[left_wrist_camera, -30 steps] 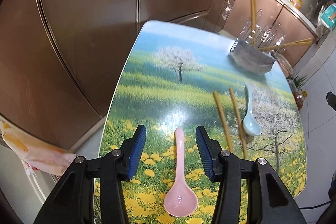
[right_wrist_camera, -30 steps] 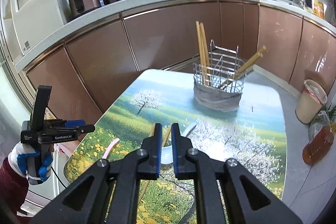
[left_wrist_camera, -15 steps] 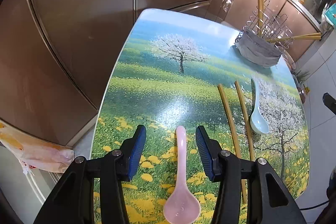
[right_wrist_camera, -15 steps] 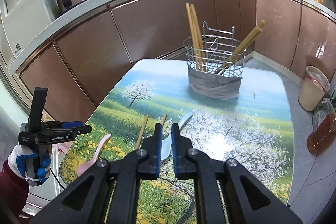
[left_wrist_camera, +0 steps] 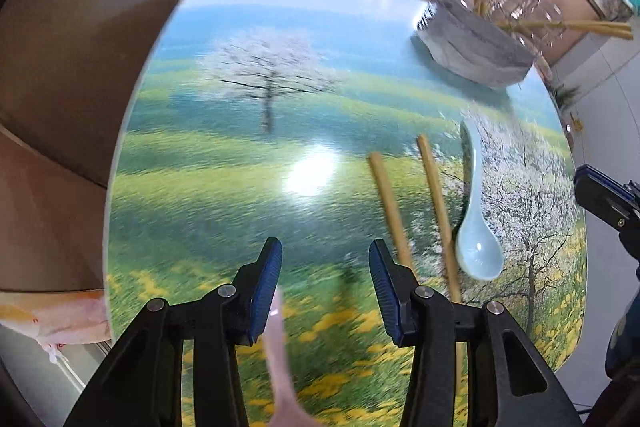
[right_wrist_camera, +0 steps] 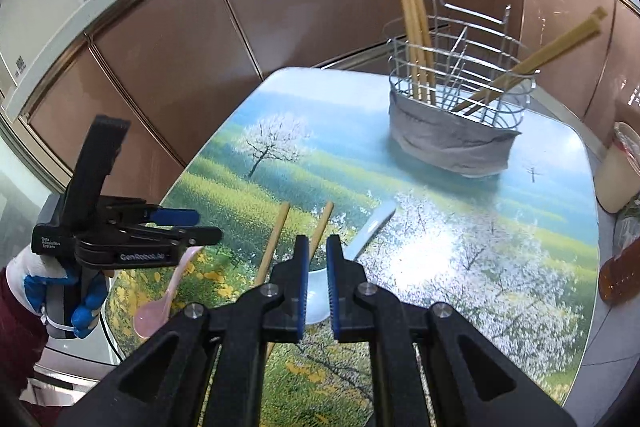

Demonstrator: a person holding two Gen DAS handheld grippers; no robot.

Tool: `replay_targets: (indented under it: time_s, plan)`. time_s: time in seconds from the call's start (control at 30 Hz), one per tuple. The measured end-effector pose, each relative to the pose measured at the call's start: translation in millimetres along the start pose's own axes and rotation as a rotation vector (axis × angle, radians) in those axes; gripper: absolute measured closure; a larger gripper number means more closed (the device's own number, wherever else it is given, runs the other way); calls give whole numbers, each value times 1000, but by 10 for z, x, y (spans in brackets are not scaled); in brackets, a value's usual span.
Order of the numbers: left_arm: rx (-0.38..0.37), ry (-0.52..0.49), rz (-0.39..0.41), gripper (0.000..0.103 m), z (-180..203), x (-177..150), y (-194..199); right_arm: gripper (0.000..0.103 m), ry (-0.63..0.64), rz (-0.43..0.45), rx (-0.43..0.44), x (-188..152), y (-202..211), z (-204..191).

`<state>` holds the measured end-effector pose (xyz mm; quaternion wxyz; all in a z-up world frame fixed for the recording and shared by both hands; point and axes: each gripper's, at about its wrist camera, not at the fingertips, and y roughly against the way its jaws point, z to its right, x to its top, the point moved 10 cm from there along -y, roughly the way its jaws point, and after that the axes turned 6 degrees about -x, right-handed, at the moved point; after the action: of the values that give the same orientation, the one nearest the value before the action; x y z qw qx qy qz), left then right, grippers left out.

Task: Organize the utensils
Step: 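Close the left tool on a chopstick while the right tool grasps another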

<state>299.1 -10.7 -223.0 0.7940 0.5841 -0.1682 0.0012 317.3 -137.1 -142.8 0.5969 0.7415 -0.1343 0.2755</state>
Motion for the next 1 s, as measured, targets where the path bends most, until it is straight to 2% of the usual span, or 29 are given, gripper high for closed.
replay_targets:
  time_s: [0.17,0.37,0.77,0.9,1.0]
  plan:
    - [7,-22,-54,59,163,100,-206,94,-1,-28,20,24,-138,11]
    - [61,-38,-93,58,220,147,-394,94,7,-67,23,69,-302,12]
    - [38,-24,-92,58,313,220,-415,94,6,-72,23,111,-402,19]
    - [62,-29,-94,66,364,215,-465,94,5,-74,25,80,-388,50]
    - [88,-40,-84,82,347,223,-473,94,11,-83,30,69,-400,27]
